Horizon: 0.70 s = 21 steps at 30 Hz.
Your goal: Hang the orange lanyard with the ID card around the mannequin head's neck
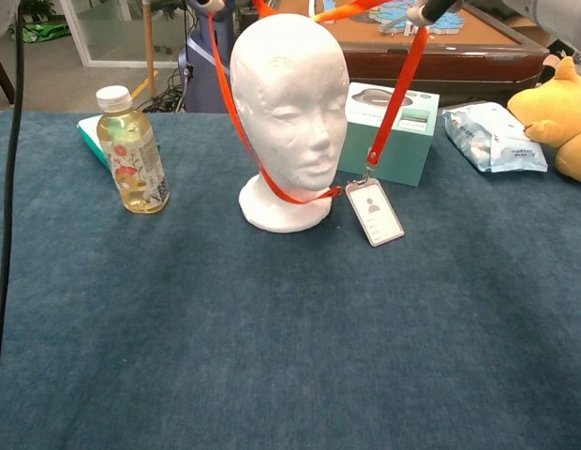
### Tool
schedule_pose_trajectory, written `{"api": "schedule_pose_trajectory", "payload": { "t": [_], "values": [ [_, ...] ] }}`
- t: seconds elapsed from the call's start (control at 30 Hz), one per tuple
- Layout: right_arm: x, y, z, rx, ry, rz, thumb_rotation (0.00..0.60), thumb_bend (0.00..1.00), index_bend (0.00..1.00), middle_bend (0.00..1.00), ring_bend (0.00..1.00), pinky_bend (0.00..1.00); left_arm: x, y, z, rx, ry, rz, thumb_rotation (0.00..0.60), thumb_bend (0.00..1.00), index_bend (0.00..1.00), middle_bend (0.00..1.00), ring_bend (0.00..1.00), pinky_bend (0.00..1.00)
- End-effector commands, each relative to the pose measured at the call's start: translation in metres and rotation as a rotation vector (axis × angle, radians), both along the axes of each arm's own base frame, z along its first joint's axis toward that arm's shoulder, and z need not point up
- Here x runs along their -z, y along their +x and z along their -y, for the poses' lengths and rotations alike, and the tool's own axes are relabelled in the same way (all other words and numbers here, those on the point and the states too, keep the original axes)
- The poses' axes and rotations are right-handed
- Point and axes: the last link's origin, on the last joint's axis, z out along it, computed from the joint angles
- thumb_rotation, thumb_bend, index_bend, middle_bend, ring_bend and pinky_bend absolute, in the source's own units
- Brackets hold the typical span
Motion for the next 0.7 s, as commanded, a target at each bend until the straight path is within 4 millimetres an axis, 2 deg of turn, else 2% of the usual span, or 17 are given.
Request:
{"api": "schedule_pose_trajectory", "payload": {
  "t": [0.03, 0.1, 0.2, 0.3, 0.37, 0.47, 0.6, 0.7],
  "values": [
    [0.001, 0.001, 0.001, 0.001, 0.004, -0.009, 0.6, 0.26, 0.4, 0.83, 0.88, 1.0, -0.001, -0.001, 0.0, 0.006, 0.006, 0.0, 0.6, 0.2, 0.17, 0.61, 0.65, 0.94],
    [0.002, 0.001, 0.0, 0.001, 0.007, -0.012, 0.6, 0.23, 0.33, 0.81, 0.87, 1.0, -0.001, -0.002, 0.0, 0.01, 0.008, 0.003, 0.6, 0.2, 0.12, 0.47, 0.52, 0.86],
    [0.003, 0.003, 0.0, -0.002, 0.008, -0.017, 0.6, 0.21, 0.25, 0.78, 0.85, 1.0, -0.002, -0.003, 0.0, 0.009, 0.005, 0.011, 0.594, 0.2, 0.1, 0.32, 0.37, 0.7],
    [0.002, 0.003, -0.003, -0.012, 0.015, -0.018, 0.6, 0.21, 0.2, 0.72, 0.8, 1.0, -0.005, -0.006, 0.002, 0.002, -0.013, 0.044, 0.564, 0.2, 0.1, 0.27, 0.31, 0.6],
    [-0.001, 0.004, -0.007, -0.027, 0.017, -0.021, 0.6, 0.21, 0.18, 0.68, 0.77, 1.0, -0.007, -0.009, 0.004, -0.007, -0.038, 0.095, 0.509, 0.2, 0.09, 0.26, 0.29, 0.56],
    [-0.006, 0.003, -0.016, -0.057, 0.026, -0.037, 0.6, 0.21, 0.17, 0.6, 0.69, 0.94, -0.014, -0.014, 0.01, -0.007, -0.075, 0.152, 0.371, 0.2, 0.09, 0.26, 0.27, 0.52],
    [-0.014, -0.005, -0.035, -0.087, 0.071, -0.056, 0.6, 0.21, 0.17, 0.49, 0.53, 0.76, -0.026, -0.025, 0.021, 0.005, -0.089, 0.183, 0.241, 0.2, 0.09, 0.24, 0.25, 0.48],
    [-0.02, -0.017, -0.051, -0.109, 0.098, -0.096, 0.6, 0.21, 0.17, 0.45, 0.45, 0.66, -0.034, -0.034, 0.031, 0.009, -0.094, 0.207, 0.192, 0.2, 0.09, 0.24, 0.24, 0.46]
  ]
}}
